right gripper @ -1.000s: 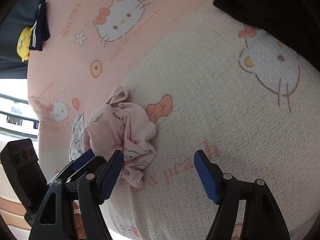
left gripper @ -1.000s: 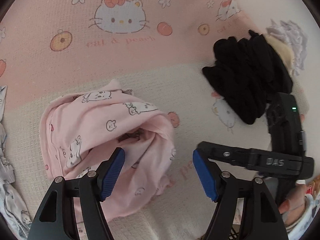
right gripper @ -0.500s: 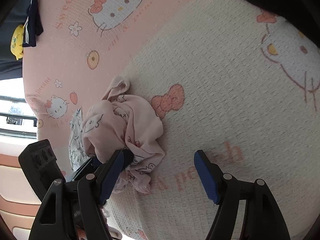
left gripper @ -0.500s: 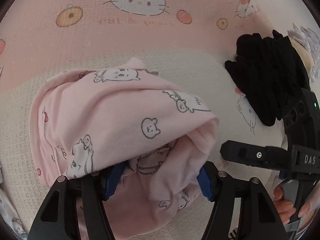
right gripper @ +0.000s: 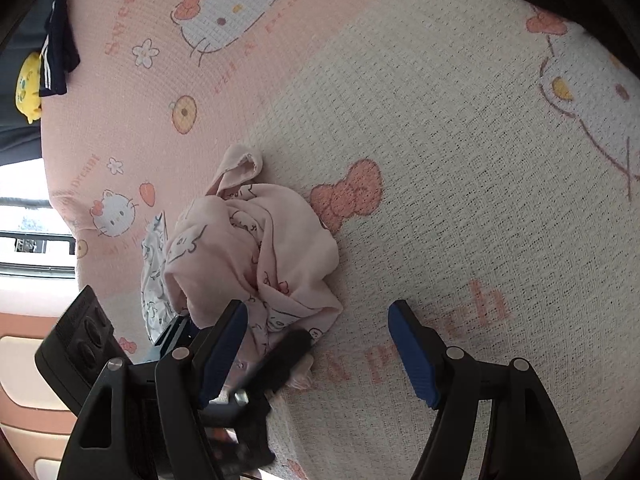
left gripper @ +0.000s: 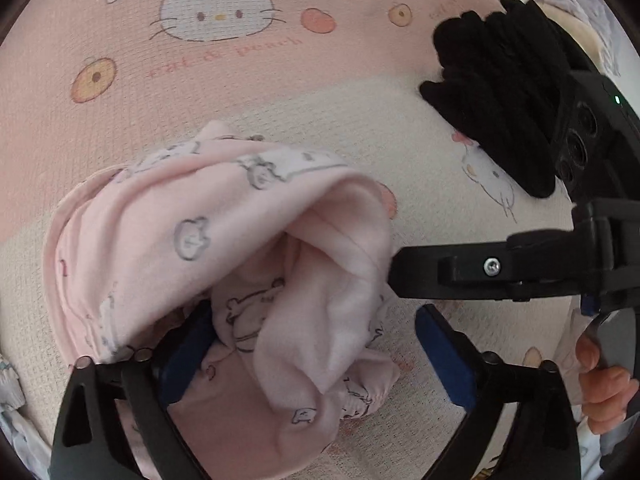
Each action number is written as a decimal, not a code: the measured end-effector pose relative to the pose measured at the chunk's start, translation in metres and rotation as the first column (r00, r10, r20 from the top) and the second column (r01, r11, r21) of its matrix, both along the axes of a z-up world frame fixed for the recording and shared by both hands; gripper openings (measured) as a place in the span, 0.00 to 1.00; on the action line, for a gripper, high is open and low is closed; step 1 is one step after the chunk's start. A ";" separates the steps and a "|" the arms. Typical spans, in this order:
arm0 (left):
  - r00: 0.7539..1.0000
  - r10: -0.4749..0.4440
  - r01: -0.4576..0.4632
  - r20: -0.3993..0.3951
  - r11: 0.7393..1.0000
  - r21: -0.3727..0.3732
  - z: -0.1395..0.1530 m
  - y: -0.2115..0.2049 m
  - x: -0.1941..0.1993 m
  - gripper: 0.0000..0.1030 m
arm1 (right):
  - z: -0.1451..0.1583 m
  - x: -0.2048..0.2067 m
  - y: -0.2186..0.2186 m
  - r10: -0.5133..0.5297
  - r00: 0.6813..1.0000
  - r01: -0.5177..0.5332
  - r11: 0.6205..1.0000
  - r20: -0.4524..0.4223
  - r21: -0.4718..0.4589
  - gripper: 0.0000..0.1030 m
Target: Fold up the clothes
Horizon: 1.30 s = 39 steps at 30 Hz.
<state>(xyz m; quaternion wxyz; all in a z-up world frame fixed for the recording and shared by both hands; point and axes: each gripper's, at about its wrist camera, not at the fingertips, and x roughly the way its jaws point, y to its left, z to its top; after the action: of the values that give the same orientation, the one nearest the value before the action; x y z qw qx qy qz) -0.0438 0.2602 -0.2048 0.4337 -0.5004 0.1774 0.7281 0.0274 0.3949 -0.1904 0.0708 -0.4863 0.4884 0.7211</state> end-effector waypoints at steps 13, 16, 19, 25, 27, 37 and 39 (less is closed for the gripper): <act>0.979 0.163 -0.176 0.123 0.980 0.096 0.028 -0.035 -0.033 0.28 | -0.003 -0.010 0.001 -0.038 0.999 0.038 0.999 -0.003 -0.011 0.70; 0.979 0.168 -0.181 0.119 0.978 0.104 0.037 -0.042 -0.038 0.28 | -0.002 -0.015 -0.002 -0.032 0.999 0.032 0.999 -0.030 -0.016 0.70; 0.972 0.187 -0.205 0.142 0.971 0.125 0.040 -0.049 -0.042 0.28 | 0.003 -0.021 -0.008 -0.023 0.997 0.021 0.999 -0.076 -0.025 0.70; 0.957 0.225 -0.250 0.182 0.959 0.131 0.041 -0.063 -0.052 0.28 | 0.009 -0.035 -0.024 0.021 0.991 -0.023 1.000 -0.132 -0.010 0.71; 0.953 0.238 -0.264 0.187 0.955 0.131 0.043 -0.072 -0.056 0.28 | 0.011 -0.041 -0.031 0.036 0.988 -0.037 0.999 -0.149 -0.001 0.71; 0.900 0.282 -0.354 0.333 0.918 0.181 0.041 -0.112 -0.075 0.28 | 0.032 -0.059 -0.056 0.111 0.946 -0.106 0.994 -0.304 0.033 0.75; 0.899 0.287 -0.358 0.332 0.917 0.177 0.040 -0.110 -0.075 0.28 | 0.031 -0.061 -0.058 0.116 0.949 -0.106 0.993 -0.295 0.049 0.75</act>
<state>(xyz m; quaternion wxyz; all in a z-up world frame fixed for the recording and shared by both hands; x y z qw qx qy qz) -0.1189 0.1505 -0.1645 0.3838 -0.5725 -0.0631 0.7218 -0.0334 0.3370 -0.1597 -0.0362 -0.3978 0.4536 0.7967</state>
